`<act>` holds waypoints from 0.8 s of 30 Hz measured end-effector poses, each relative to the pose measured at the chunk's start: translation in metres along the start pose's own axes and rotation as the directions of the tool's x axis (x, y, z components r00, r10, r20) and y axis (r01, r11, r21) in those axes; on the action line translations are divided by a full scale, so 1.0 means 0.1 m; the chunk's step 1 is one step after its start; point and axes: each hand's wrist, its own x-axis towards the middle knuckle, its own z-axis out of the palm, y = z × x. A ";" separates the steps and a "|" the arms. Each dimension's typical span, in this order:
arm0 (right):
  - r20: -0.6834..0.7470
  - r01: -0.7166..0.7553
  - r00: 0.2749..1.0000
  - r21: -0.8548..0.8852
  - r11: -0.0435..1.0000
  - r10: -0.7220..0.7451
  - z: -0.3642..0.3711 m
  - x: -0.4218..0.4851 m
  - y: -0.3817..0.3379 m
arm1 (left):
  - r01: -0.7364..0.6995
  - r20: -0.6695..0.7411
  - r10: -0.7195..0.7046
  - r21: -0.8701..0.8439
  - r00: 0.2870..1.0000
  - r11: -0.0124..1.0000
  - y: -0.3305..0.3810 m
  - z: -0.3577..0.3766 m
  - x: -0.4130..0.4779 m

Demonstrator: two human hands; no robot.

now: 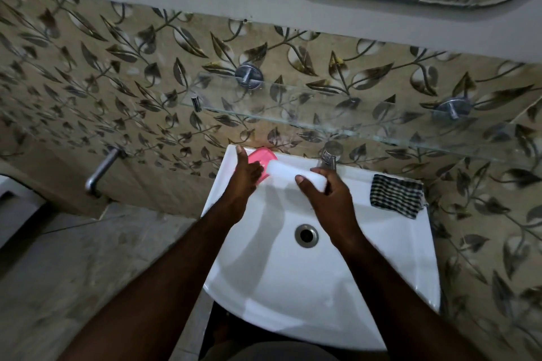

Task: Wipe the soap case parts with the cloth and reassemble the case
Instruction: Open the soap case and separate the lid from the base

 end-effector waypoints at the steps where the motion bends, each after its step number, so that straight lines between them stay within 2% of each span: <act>1: 0.034 -0.006 0.999 -0.038 0.999 0.007 0.01 -0.01 0.01 | 0.025 0.079 -0.028 0.042 0.996 0.999 -0.01 0.01 -0.01; 3: 0.064 -0.037 0.997 -0.045 0.998 0.040 0.00 -0.01 0.03 | 0.057 0.176 -0.078 0.120 0.981 0.991 -0.02 0.03 -0.03; 7: -0.037 -0.034 0.999 0.045 0.998 0.036 -0.09 -0.01 0.03 | 0.075 0.124 -0.083 0.066 0.989 0.995 0.02 0.01 0.00; 11: 0.118 -0.044 0.991 -0.124 0.991 0.059 -0.10 -0.03 0.02 | 0.054 0.173 -0.077 0.133 0.982 0.990 0.03 0.03 -0.01; 14: 0.134 -0.107 0.984 -0.085 0.991 0.118 -0.13 -0.02 -0.01 | -0.033 0.210 -0.025 0.267 0.977 0.963 0.05 0.05 -0.05; 18: 0.187 -0.268 0.946 -0.007 0.963 0.265 -0.22 0.00 -0.09 | -0.071 0.386 -0.034 0.253 0.922 0.965 0.01 0.11 -0.16; 21: 0.190 -0.277 0.941 -0.036 0.960 0.279 -0.31 -0.01 -0.13 | 0.058 0.435 -0.124 0.161 0.892 0.985 -0.07 0.22 -0.20; 24: 0.193 -0.242 0.957 0.120 0.963 0.216 -0.44 -0.01 -0.13 | 0.282 0.419 -0.194 -0.160 0.887 0.946 -0.11 0.30 -0.26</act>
